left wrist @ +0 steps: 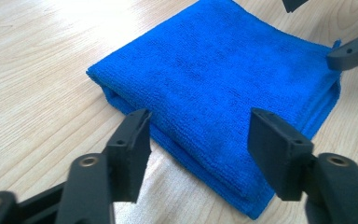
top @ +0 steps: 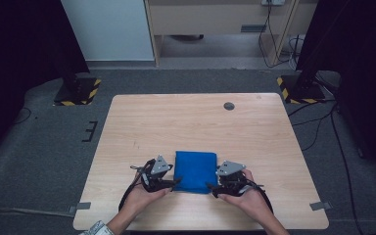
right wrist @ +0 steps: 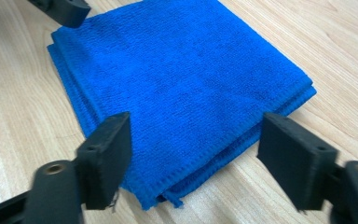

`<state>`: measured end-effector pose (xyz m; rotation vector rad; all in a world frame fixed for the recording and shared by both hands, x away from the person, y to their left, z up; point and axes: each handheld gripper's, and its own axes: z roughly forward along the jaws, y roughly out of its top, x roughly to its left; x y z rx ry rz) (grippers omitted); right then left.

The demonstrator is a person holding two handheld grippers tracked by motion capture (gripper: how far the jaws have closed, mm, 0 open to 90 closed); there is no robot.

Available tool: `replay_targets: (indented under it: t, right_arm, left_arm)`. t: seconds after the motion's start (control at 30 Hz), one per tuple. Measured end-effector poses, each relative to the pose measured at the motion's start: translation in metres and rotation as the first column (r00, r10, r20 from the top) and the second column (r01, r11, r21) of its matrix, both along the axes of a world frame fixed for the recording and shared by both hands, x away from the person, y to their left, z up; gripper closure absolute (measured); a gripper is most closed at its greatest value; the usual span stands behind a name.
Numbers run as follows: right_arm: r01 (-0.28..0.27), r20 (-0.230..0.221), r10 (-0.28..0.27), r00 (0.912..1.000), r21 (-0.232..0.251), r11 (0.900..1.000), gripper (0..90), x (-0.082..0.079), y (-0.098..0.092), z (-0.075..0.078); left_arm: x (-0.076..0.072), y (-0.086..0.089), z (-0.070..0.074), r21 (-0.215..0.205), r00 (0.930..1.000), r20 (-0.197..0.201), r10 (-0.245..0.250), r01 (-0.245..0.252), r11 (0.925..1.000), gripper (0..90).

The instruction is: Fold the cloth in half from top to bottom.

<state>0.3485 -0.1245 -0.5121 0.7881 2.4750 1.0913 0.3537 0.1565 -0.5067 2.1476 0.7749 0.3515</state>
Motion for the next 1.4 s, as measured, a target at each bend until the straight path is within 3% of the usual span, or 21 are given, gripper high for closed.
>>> replay_targets:
  t: [0.53,0.77,1.2,1.4]
  right_arm:
    - [0.028,-0.001,-0.028,0.9996,0.049,0.998,8.5,0.006,0.006,0.006]
    - [0.062,-0.014,-0.061,0.998,0.08,0.995,7.7,0.016,0.004,0.007]
    - [0.126,-0.001,-0.127,0.9919,0.102,0.987,7.8,0.033,-0.005,0.013]
    - [0.146,0.005,-0.148,0.989,0.119,0.982,7.8,0.038,-0.013,0.018]
  left_arm:
    - [0.006,0.004,0.002,-0.027,0.9988,-0.015,0.047,-0.048,0.9985,15.8]
    - [0.013,0.011,0.004,-0.048,0.9964,-0.022,0.082,-0.083,0.9954,11.7]
    - [0.025,0.033,0.009,-0.075,0.9867,0.008,0.162,-0.161,0.9841,9.3]
    - [0.032,0.048,0.012,-0.08,0.9776,0.03,0.209,-0.206,0.9754,8.9]
